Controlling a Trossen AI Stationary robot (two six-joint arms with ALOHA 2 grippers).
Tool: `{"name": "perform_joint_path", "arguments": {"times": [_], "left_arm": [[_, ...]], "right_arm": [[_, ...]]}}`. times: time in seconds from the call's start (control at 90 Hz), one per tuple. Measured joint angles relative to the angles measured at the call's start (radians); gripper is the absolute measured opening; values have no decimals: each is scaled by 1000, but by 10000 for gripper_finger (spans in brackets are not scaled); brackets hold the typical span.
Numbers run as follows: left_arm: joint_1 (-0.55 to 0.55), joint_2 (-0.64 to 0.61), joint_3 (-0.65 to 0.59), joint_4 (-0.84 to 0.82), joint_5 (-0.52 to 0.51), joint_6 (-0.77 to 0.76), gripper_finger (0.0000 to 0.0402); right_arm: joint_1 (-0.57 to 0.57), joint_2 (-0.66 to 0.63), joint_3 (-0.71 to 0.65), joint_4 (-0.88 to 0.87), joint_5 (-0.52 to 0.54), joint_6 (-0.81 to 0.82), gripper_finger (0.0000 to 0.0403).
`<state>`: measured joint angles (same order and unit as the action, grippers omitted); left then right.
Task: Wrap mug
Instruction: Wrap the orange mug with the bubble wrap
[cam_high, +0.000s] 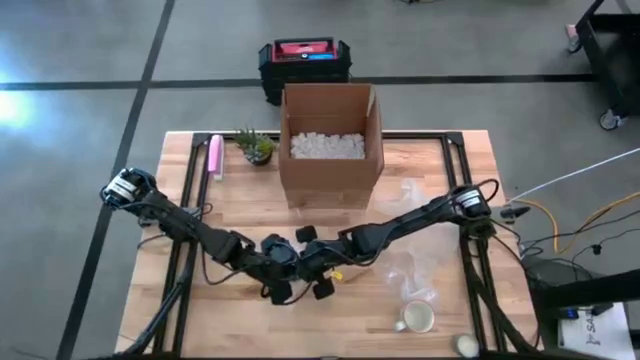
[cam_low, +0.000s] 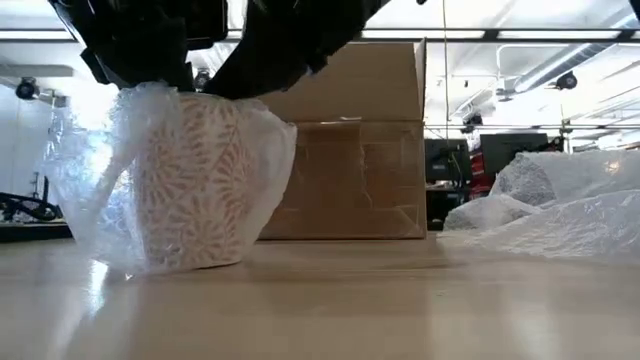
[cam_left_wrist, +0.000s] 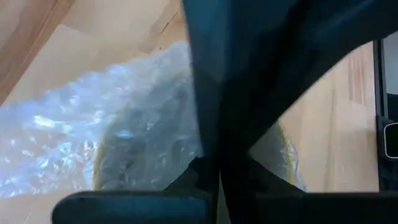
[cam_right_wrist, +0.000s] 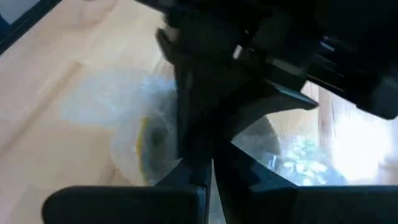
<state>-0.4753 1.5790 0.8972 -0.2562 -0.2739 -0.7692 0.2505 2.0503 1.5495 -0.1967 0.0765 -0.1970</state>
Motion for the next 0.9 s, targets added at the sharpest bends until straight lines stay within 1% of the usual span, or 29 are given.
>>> {"name": "perform_joint_path", "arguments": {"times": [0.222, 0.311, 0.4, 0.456, 0.544, 0.611, 0.756, 0.9], "left_arm": [[-8, -64, 51, -88, 50, 0, 0], [-18, -114, 73, -156, 53, 1, 0], [-28, -164, 108, -179, 53, -2, 0], [-37, -189, 108, -236, 53, -11, 0], [-53, -204, 106, -239, 64, -37, 0], [-74, -216, 103, -250, 96, -67, 0], [-121, -169, 75, -285, 161, -148, 0], [-146, -93, 53, -260, 194, -187, 0]], "right_arm": [[3, 25, 3, 2, -1, -4, 2], [3, 28, 3, -2, -1, -2, 2], [-1, 28, 3, -1, -2, 17, 2], [-2, 28, 3, -3, 0, 22, 2], [-2, 30, 3, -4, 2, 21, 2], [-2, 32, 3, -2, 2, 21, 2], [-1, 32, 3, -3, 2, 18, 2], [-1, 33, 3, -3, 3, 17, 2]]}}
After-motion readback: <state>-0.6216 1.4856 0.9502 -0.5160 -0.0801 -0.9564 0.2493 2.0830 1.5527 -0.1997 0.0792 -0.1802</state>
